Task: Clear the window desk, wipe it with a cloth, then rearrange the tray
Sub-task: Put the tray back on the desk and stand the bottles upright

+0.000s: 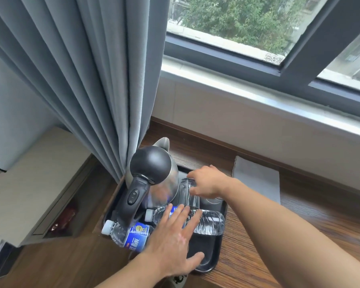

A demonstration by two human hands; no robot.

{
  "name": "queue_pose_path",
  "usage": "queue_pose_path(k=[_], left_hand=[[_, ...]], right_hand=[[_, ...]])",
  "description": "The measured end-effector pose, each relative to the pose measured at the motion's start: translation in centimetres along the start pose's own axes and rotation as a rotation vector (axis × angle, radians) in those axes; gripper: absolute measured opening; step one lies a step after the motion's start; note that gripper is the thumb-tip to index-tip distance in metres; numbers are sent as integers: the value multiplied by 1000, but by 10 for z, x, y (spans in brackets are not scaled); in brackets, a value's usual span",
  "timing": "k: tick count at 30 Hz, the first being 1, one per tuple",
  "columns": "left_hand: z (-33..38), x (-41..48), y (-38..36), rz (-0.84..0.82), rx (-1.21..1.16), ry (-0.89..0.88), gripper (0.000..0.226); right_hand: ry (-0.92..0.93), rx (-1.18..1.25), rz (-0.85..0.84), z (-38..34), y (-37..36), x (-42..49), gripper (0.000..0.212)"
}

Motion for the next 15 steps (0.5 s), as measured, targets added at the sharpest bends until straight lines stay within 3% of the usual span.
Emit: queue_pose_path(k=[8, 15], left_hand=[[-1, 6, 5, -28, -14, 27, 98], [-9, 13, -10, 153, -32, -9, 98]], right_hand=[[-28, 162, -5, 10, 4, -4, 42], [-167, 151, 77, 4, -3, 13, 45]])
Point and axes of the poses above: each hand's wrist, its own x-axis towards the middle knuckle, its own y-axis out of the back of the hand, z = x × y, the point moved 3 cm from there along x, towards the middle knuckle, and after that the axes turned 4 degrees about x, right-handed, at the moved point
